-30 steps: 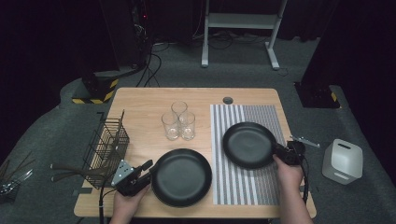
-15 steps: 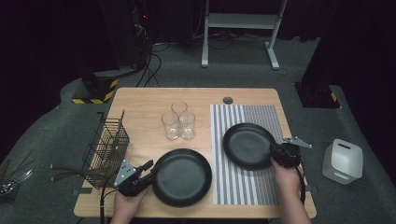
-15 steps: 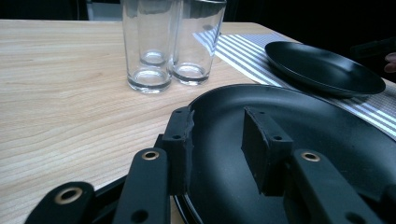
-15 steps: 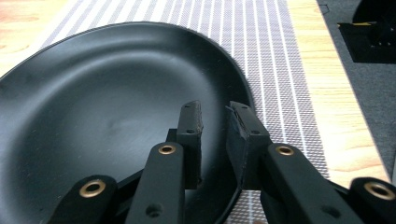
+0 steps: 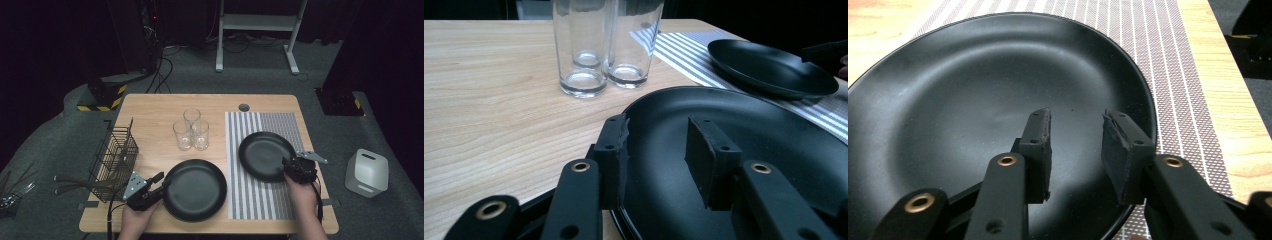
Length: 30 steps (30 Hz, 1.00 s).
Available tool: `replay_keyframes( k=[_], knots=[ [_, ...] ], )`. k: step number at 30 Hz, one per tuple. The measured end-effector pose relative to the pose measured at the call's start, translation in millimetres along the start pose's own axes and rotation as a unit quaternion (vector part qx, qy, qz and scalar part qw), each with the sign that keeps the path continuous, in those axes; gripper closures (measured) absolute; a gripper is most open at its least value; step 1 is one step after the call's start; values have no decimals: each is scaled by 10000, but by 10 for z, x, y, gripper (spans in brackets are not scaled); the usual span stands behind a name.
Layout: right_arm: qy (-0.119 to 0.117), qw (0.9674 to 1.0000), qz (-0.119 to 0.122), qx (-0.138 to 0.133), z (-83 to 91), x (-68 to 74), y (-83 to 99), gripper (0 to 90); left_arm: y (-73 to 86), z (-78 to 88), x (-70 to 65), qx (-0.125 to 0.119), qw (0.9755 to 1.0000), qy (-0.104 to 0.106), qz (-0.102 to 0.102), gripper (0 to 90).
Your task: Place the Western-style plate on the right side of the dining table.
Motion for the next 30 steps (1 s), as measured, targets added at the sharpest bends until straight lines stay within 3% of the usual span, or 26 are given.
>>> replay_keyframes(
  k=[15, 19, 30],
  knots=[
    [-53, 9997, 243, -75, 25, 117, 62, 549, 6, 3, 22, 20, 9999, -29, 106, 582],
    [-115, 9991, 411, -77, 32, 142, 56, 535, 7, 5, 27, 16, 9999, -27, 136, 582],
    [-211, 9980, 583, -75, 78, 259, 41, 495, 15, 2, 17, 86, 9999, -56, 67, 563]
  ],
)
Point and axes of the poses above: each handheld gripper's, and its own axes: z roughly backward along the jaws, y roughly out of its underside, x roughly to its left, the point moved 3 cm from there along -z, roughly forward along the jaws, and after that the axes turned 6 degrees about -x, right-handed, at the moved point
